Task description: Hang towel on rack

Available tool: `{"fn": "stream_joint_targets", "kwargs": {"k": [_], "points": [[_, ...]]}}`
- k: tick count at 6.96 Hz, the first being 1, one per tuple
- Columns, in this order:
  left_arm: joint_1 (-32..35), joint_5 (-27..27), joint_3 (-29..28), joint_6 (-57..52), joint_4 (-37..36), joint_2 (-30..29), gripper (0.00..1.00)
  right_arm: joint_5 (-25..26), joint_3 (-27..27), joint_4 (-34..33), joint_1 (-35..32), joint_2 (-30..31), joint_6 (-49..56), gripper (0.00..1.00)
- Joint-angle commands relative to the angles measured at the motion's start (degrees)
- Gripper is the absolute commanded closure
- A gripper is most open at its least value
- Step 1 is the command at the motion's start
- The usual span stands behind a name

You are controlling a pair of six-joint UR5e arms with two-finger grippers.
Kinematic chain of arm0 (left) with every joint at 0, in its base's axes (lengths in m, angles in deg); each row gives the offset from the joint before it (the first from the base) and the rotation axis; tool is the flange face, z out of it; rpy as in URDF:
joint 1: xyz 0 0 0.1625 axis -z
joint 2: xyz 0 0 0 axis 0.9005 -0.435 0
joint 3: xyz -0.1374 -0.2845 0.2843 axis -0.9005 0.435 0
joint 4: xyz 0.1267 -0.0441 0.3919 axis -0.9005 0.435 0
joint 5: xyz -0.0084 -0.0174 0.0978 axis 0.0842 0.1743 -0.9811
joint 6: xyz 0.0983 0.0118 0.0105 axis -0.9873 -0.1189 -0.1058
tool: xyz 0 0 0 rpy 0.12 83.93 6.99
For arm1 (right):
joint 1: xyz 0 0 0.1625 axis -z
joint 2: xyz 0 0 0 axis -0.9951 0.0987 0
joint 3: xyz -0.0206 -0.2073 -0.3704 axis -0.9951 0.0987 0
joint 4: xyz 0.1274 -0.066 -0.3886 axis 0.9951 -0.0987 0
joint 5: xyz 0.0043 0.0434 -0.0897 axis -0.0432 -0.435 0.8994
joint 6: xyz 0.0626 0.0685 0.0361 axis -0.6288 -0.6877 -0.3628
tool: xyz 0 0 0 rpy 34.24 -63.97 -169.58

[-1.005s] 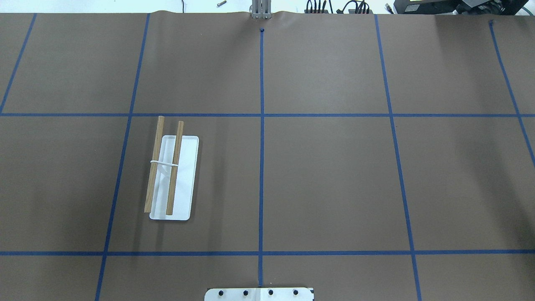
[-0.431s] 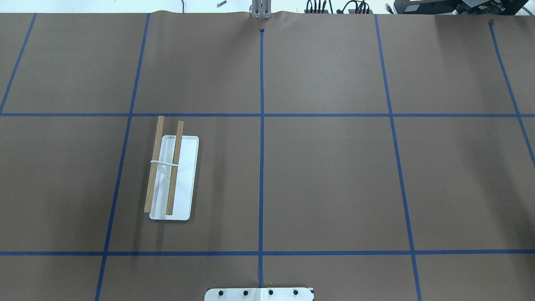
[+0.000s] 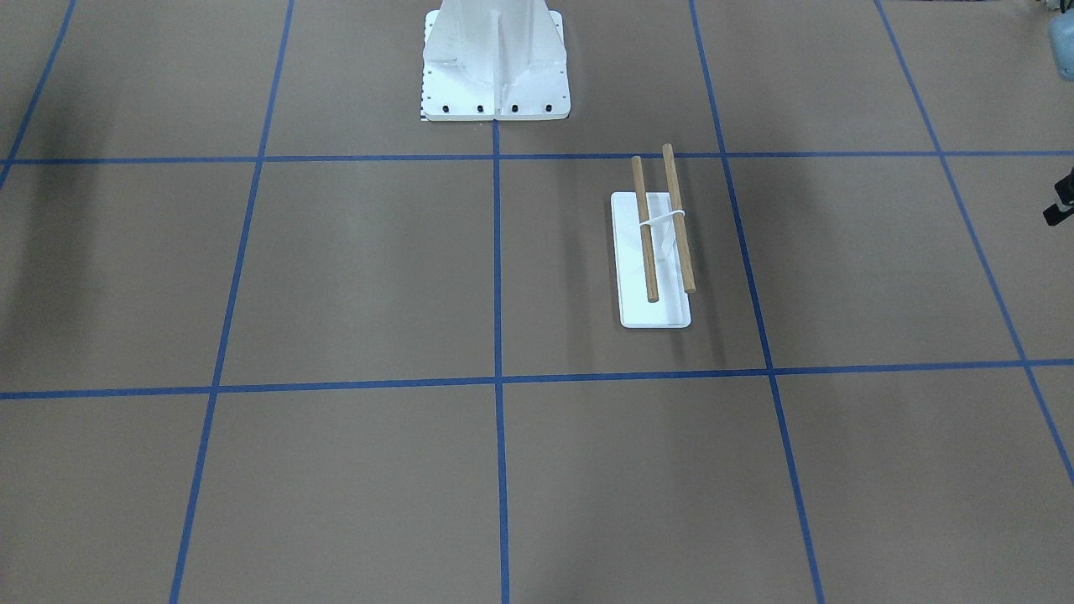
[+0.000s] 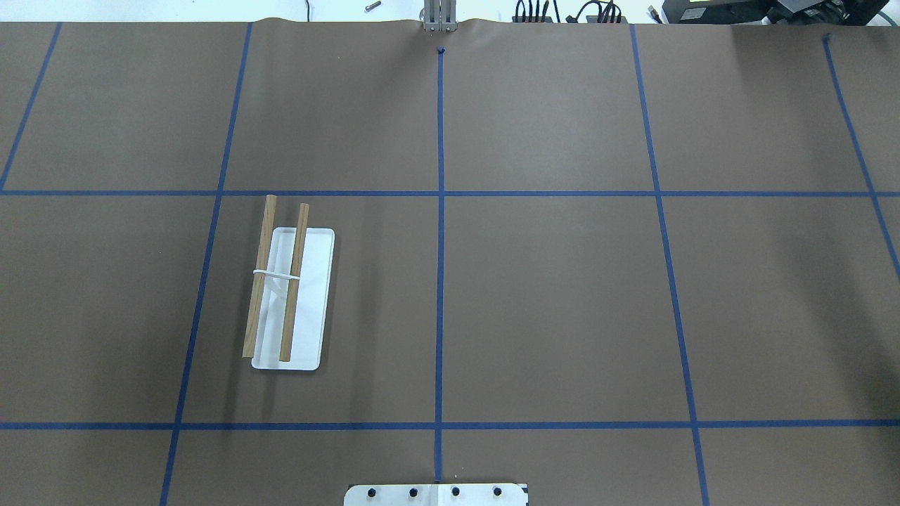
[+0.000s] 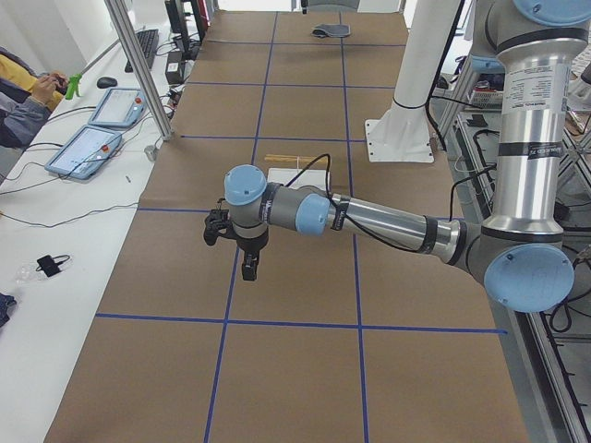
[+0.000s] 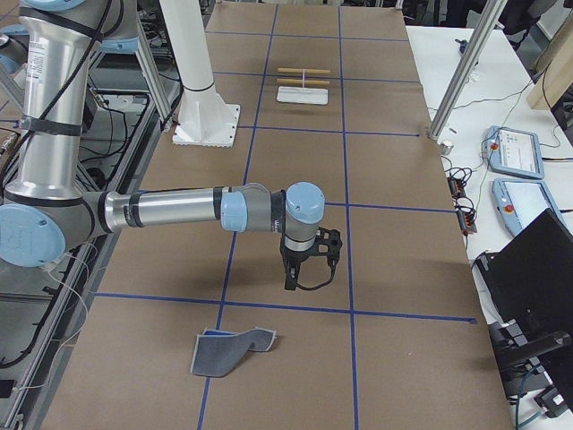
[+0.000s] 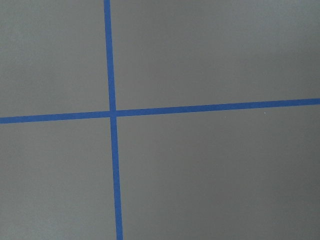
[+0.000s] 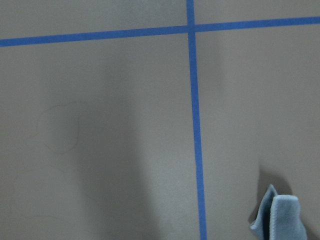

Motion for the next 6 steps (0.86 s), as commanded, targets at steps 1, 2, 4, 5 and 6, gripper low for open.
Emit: {"fn": "stream_joint_targets", "kwargs": {"k": [1, 2, 4, 5, 6], "points": [[0.00, -0.04, -0.62, -0.06, 0.03, 0.01, 0.02, -3.45, -0.04, 0.21, -0.12, 0.37, -5.02, 0.00], [0.00, 0.05, -0.18, 0.02, 0.03, 0.01, 0.02, -3.71, -0.56, 0.22, -0.12, -0.07, -5.12, 0.00], [0.00, 0.05, -0.44, 0.02, 0.03, 0.10, 0.02, -4.23, -0.73, 1.26, 0.05, -0.34, -4.51, 0.00], [0.00, 0.05, -0.53, 0.02, 0.03, 0.10, 0.02, -3.45, -0.65, 4.40, 0.75, -0.34, -4.59, 0.00], [0.00, 0.05, -0.53, 0.02, 0.03, 0.10, 0.02, -3.79, -0.30, 6.78, 0.84, 0.45, -4.77, 0.00]]}}
